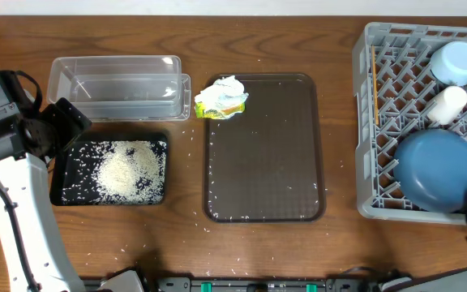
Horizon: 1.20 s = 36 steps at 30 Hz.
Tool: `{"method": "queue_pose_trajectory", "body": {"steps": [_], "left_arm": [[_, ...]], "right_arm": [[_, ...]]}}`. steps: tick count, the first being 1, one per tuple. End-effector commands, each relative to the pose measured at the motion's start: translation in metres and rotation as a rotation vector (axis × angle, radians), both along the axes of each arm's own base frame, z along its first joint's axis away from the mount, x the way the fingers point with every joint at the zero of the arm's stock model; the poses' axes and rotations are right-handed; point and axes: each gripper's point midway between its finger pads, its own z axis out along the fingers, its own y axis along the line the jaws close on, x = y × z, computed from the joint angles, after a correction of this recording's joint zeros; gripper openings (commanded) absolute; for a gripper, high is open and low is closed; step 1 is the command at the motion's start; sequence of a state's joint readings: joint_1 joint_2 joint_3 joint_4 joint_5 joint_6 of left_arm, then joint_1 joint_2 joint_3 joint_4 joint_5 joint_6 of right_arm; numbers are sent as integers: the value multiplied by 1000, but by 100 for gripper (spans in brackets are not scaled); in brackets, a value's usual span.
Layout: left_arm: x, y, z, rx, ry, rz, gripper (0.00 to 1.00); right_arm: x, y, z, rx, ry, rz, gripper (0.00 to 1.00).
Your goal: Sort waste into correct bins and load items into the dishwasher rack
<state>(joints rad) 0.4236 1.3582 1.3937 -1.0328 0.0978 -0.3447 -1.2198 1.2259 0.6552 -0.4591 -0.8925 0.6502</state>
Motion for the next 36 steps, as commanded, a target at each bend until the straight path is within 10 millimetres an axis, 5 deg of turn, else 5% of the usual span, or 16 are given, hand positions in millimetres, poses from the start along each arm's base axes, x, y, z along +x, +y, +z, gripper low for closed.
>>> {"method": "queue_pose_trajectory", "body": {"steps": [1,12,17,19,24,36], "left_arm": [[0,2,4,2,-9,17,90],[0,2,4,2,-9,17,90],[0,2,4,2,-9,17,90],[0,2,4,2,-9,17,90],[0,2,4,2,-9,17,90],[0,2,4,2,-9,17,90]], "right_arm": [[22,7,53,-147,-94,97,6],[96,75,122,-560,219,402,18],[137,124,133,-700,341,596,39],[158,141,126,-741,377,670,51],[191,168,83,-749,476,781,56],[203,177,3,-685,652,887,46]]}}
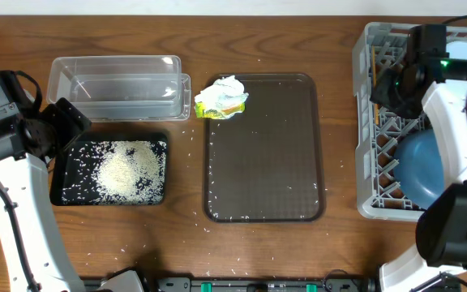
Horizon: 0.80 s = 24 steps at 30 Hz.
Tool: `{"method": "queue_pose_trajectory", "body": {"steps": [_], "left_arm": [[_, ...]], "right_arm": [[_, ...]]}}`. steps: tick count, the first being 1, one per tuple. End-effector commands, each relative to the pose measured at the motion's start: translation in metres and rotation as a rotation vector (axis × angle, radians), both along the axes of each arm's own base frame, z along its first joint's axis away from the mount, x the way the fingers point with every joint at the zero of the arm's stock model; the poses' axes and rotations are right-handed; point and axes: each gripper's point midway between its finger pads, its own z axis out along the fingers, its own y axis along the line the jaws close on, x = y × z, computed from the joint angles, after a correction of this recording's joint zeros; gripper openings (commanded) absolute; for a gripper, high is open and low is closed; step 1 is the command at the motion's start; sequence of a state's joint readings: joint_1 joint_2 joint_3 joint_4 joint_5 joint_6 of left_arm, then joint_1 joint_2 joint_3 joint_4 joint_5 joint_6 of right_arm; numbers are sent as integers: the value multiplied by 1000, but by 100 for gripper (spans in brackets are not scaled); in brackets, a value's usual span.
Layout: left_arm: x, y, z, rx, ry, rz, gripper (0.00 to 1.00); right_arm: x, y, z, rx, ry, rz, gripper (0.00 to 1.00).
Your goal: Sort waste into correct bins and load items into the dishwasher rack
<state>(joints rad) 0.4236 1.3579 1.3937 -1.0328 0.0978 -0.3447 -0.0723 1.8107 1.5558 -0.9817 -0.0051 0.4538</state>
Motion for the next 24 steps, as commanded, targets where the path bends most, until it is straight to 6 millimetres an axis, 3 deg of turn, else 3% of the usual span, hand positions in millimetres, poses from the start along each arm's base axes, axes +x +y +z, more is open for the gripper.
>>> {"method": "queue_pose_trajectory", "body": {"steps": [1,9,16,21,24], "left_arm": [[0,2,4,2,-9,17,90],[0,2,4,2,-9,17,90],[0,2,4,2,-9,17,90],[0,2,4,2,-9,17,90],[0,2,4,2,-9,17,90]], "right_arm": [[5,7,-11,-17,27,33,46],[7,27,-37,-21,85,98,43],[3,35,-59,-49,149,121,33],[-9,31,-61,-70,202,115,5],[-19,28,-58,-83,232,120,1]]}}
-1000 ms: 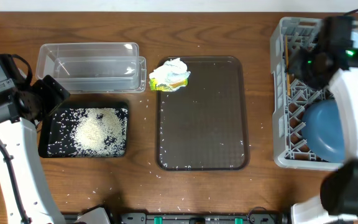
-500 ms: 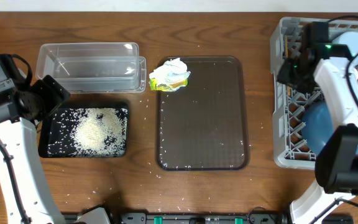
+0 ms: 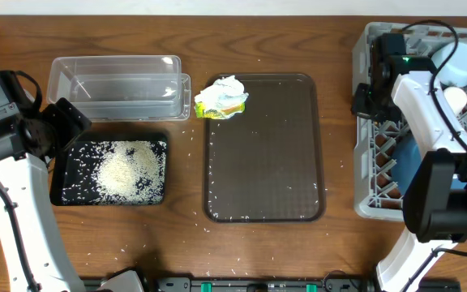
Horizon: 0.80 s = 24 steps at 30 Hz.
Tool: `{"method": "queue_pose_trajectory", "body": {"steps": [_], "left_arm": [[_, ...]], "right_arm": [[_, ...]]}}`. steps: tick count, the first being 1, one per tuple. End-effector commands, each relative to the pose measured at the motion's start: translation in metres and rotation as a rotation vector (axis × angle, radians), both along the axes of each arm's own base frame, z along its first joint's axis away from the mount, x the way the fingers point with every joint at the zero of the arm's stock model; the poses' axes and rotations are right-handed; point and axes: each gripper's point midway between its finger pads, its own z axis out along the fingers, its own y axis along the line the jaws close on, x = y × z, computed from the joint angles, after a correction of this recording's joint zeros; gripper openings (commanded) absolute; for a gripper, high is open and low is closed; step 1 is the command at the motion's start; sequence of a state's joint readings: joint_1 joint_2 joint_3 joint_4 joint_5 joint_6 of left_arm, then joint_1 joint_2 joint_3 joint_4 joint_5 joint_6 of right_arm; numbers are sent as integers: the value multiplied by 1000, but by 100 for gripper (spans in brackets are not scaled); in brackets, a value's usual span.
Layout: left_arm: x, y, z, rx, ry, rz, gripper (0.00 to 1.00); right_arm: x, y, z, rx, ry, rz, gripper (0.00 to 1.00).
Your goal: Sort waste into correct bins and load items into the dishwasher rack
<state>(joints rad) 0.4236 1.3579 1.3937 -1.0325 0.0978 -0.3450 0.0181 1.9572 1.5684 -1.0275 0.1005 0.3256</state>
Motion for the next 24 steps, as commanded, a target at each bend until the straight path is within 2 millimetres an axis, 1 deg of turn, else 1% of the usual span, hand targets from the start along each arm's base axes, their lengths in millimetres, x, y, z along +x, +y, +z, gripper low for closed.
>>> {"method": "queue_pose_trajectory", "body": {"steps": [1,6,11,13,16,19,22,24], "left_arm": [[0,2,4,2,-9,16,90],[0,2,4,2,-9,16,90],[0,2,4,2,-9,17,90],[0,2,4,2,-9,16,90],[0,2,4,2,-9,17,90],[0,2,4,2,-9,16,90],[0,2,4,2,-9,17,90],[0,2,4,2,-9,16,90]], "right_arm": [[-14,8,-1,33,51,-59,1],[-28,7,11,16,90,85,2],[-37,-3,12,1,136,223,3],[-37,-9,12,-4,137,270,2],[-29,-9,13,-11,110,319,1],[-21,-1,13,26,75,427,1],[-15,17,14,101,27,559,1],[-12,27,16,145,-2,609,1]]}}
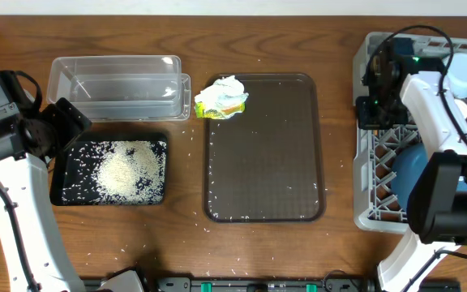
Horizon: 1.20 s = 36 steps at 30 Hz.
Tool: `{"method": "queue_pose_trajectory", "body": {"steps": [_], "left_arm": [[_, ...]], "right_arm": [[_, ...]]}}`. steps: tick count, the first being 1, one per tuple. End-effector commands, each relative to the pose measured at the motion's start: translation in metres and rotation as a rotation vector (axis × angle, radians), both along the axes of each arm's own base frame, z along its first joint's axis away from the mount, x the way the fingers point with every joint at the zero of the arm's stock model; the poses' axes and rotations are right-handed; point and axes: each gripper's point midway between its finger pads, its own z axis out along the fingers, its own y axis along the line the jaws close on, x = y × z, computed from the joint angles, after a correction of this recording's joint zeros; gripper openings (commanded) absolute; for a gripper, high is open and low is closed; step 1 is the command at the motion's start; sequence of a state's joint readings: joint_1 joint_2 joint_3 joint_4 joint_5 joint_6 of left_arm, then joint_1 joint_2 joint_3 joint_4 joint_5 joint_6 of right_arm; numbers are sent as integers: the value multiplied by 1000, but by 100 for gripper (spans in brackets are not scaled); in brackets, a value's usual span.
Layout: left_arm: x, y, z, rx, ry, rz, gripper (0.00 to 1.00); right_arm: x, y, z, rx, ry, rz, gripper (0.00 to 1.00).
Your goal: Sort waste into correct bins and load items into the dishwasher rack
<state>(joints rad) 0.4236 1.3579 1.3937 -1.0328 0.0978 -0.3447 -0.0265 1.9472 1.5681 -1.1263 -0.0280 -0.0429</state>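
Note:
A crumpled yellow-and-white wrapper (221, 97) lies on the far-left corner of the brown tray (266, 186). The grey dishwasher rack (368, 191) stands at the right. It holds a blue bowl (420, 166), a light-blue cup (465, 73) and a white cup (460, 106). My right gripper (370, 113) hangs over the rack's left wall, its jaws hidden from above. My left gripper (65, 123) rests at the far-left corner of the black tray of rice (112, 170), and its fingers cannot be made out.
A clear plastic bin (116, 85) stands behind the black tray. Loose rice grains lie scattered on the brown tray and on the wood around it. The right arm's base and links (444, 211) cover the rack's near right part.
My right gripper has moved a little toward the table's front along the rack's left wall. The rack and the cups in it now sit slightly nearer the front. The left arm is unchanged.
The right arm was first almost out of view at the lower right corner. Then it reached over the rack's back. Then its gripper stood at the rack's far-left wall, and now slightly nearer the front, the rack shifted with it. The wrapper, trays and left arm stayed put.

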Motion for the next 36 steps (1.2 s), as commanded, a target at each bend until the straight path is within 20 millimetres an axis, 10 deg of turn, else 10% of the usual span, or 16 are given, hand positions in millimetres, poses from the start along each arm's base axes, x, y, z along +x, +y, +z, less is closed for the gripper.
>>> {"method": "queue_pose_trajectory", "body": {"steps": [1,14,36], "left_arm": [[0,2,4,2,-9,17,90],[0,2,4,2,-9,17,90],[0,2,4,2,-9,17,90]], "right_arm": [[13,27,16,108,-106,281,1],[0,72,16,131,-68,383,3],[34,25,19,-68,-176,-148,2]]}}
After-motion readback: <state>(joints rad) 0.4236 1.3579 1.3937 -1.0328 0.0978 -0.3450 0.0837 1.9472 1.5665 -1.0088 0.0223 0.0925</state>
